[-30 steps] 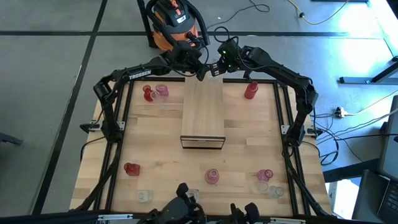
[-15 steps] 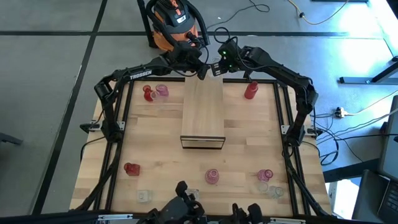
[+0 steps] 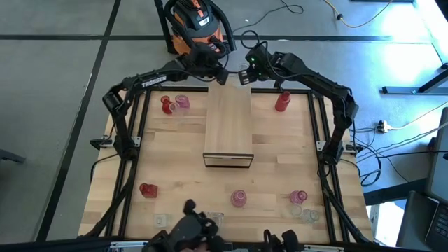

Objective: Sort vases onto shelf
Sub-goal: Put the transparent vase on the shelf aligned with the other transparent vase

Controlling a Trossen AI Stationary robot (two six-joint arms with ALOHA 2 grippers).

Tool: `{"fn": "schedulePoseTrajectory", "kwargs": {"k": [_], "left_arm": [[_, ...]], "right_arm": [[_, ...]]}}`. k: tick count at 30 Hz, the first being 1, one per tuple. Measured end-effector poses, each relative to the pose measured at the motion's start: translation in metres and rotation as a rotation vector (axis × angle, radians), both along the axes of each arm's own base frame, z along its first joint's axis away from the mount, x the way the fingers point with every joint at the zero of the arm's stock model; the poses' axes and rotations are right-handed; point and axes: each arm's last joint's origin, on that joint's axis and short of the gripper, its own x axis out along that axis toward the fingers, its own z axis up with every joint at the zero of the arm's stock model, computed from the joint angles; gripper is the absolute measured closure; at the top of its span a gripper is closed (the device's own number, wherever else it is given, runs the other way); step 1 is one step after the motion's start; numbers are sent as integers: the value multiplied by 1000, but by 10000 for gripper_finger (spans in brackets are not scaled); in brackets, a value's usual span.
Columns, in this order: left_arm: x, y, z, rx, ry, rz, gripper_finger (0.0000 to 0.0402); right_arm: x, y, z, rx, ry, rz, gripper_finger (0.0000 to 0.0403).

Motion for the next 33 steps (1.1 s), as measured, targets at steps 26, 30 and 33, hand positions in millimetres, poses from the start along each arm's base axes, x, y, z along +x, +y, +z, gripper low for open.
{"fn": "schedulePoseTrajectory", "kwargs": {"k": [26, 30, 33], "left_arm": [[-136, -94, 43, -322, 698, -202, 328], [-144, -87, 12, -406, 741, -167, 277], [-153, -81, -11, -464, 754, -113, 241]], "right_arm": [[-55, 55, 47, -80, 164, 8, 259], [-54, 54, 48, -83, 145, 1, 259], [-54, 55, 48, -75, 139, 5, 259]]}}
